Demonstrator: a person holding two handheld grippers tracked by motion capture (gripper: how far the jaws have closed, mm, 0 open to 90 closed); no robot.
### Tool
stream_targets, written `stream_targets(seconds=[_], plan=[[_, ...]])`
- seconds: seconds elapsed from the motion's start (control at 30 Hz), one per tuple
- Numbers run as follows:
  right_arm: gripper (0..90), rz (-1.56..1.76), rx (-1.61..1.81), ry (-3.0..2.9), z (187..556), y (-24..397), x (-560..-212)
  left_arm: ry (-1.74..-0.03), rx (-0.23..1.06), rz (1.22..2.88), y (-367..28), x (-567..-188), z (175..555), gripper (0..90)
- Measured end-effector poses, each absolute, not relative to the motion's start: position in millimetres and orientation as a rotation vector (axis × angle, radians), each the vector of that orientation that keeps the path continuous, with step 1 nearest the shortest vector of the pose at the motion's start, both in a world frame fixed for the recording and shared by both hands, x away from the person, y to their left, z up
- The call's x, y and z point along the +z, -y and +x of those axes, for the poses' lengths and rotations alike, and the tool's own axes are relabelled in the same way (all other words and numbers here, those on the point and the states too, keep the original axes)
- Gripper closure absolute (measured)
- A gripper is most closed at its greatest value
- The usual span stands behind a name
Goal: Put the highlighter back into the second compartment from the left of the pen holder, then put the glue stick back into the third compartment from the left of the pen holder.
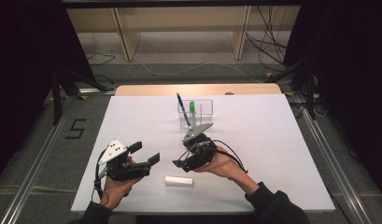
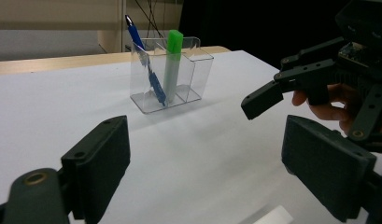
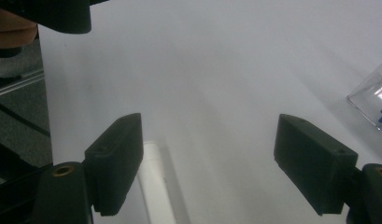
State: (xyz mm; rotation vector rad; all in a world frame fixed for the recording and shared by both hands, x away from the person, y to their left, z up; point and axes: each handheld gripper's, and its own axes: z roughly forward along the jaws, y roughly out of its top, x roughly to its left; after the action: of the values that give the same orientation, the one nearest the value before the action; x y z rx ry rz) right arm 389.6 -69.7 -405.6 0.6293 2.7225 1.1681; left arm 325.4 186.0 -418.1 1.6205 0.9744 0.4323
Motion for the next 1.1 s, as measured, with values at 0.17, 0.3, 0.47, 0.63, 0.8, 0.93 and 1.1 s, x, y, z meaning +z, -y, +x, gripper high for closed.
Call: stream_targets(seconds=[0.17, 0.3, 0.47, 0.63, 0.8, 0.93, 1.1], plan=[[24.6, 0.609, 1.142, -2.759, 385.9, 64.2, -407.5, -0.983, 0.43, 1.611, -187.5, -418.0, 325.4, 15.0], [24.3, 0.591, 1.119, -2.788, 383.0, 59.4, -410.5, -0.982, 0.432, 1.611, -188.3, -417.8, 325.0, 15.0], [23.8, 0.556, 1.074, -2.821, 379.8, 54.2, -416.3, -0.982, 0.433, 1.61, -188.4, -417.5, 324.7, 15.0], [23.6, 0.532, 1.028, -2.846, 377.8, 50.9, -420.9, -0.983, 0.434, 1.611, -188.1, -417.5, 324.9, 15.0], [23.6, 0.516, 1.004, -2.856, 375.2, 48.6, -423.3, -0.984, 0.434, 1.607, -188.9, -417.4, 325.3, 15.0], [23.6, 0.509, 0.98, -2.866, 374.3, 47.3, -424.8, -0.984, 0.434, 1.607, -189.0, -417.2, 324.9, 15.0], [23.6, 0.493, 0.949, -2.878, 373.4, 45.6, -427.6, -0.986, 0.438, 1.605, -189.3, -417.3, 325.0, 15.0]])
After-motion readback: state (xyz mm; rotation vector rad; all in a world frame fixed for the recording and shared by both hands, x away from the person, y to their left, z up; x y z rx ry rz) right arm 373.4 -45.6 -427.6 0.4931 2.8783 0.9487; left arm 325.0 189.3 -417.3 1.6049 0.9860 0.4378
